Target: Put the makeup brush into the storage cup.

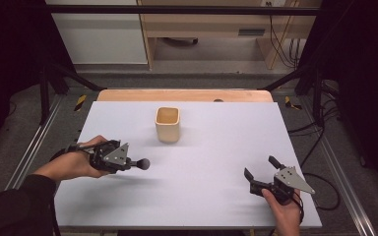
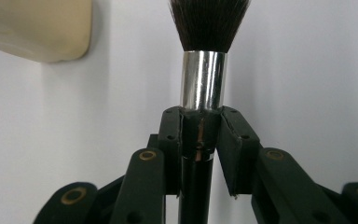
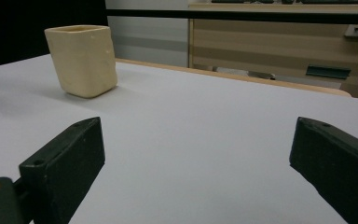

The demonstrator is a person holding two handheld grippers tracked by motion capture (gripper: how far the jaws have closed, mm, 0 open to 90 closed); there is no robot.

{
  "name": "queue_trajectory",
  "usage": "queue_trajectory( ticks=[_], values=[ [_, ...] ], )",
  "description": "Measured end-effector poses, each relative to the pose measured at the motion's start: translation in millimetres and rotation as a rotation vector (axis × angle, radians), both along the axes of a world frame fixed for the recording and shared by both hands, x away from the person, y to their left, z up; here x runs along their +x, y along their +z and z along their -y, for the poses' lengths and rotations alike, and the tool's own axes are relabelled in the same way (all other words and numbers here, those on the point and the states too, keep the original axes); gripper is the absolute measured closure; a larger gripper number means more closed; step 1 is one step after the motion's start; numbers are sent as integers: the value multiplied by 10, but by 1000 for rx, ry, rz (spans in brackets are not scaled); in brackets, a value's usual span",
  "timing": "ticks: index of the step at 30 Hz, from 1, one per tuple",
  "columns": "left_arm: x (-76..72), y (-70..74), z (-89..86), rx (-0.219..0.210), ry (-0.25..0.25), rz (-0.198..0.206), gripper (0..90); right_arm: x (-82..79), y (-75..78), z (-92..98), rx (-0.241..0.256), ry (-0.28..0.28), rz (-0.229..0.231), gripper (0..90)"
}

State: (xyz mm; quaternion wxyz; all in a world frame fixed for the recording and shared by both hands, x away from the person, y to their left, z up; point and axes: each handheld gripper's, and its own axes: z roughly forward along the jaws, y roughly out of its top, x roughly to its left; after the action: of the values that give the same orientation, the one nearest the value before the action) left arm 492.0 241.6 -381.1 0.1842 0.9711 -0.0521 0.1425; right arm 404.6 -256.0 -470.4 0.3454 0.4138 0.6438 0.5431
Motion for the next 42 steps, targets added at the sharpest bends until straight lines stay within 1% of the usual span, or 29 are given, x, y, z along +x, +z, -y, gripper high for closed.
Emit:
queue_trajectory(
  ticks=[1, 2, 4, 6, 7, 8, 9, 11, 12, 13, 14, 16, 17, 19, 20, 21, 22, 26, 30, 42],
  values=[
    [3, 13, -3, -11, 1, 2, 716, 0, 0, 0, 0, 0, 0, 35],
    [3, 13, -3, -11, 1, 2, 715, 0, 0, 0, 0, 0, 0, 35],
    [7, 28, -7, -30, 12, 8, 715, 0, 0, -1, -1, 0, 0, 35],
    [10, 46, -12, -36, 17, 7, 715, 0, 0, -1, 2, -2, -2, 35],
    [9, 46, -15, -54, 24, 7, 715, 0, 0, -1, 2, -2, -2, 35],
    [10, 51, -18, -60, 26, 6, 716, 1, -1, 0, -1, -1, -1, 35],
    [15, 65, -21, -53, 22, 7, 715, 1, -1, 0, -1, 0, -2, 36],
    [13, 71, -24, -84, 31, 6, 716, 0, 0, 0, -1, 0, -1, 36],
    [15, 82, -27, -90, 34, 5, 715, -1, 0, 0, 1, -2, -2, 36],
    [21, 100, -33, -109, 42, 7, 716, -1, 0, 0, 1, -2, -2, 36],
    [21, 100, -33, -109, 42, 7, 715, -1, 0, 0, 1, -2, -2, 36],
    [31, 122, -42, -134, 50, 9, 716, 0, 1, 0, 2, -2, -2, 36],
    [36, 135, -47, -152, 56, 10, 716, 0, 1, 0, 2, -2, -2, 36],
    [39, 159, -52, -173, 62, 13, 715, 1, 0, 2, 0, -2, 0, 36],
    [44, 177, -56, -194, 67, 14, 716, 1, -1, 3, -1, -2, 1, 36],
    [44, 177, -56, -194, 67, 14, 716, 1, -1, 4, -1, -2, 1, 36],
    [44, 182, -55, -206, 72, 10, 716, 1, -1, 4, -1, -2, 1, 36],
    [51, 228, -47, -253, 86, 25, 715, 1, -1, 0, 0, -1, -2, 36],
    [54, 236, -39, -268, 88, 27, 715, 0, 0, 4, -1, -2, -1, 36],
    [50, 264, -1, -287, 89, 41, 715, 0, 0, 7, -2, -2, -1, 36]
  ],
)
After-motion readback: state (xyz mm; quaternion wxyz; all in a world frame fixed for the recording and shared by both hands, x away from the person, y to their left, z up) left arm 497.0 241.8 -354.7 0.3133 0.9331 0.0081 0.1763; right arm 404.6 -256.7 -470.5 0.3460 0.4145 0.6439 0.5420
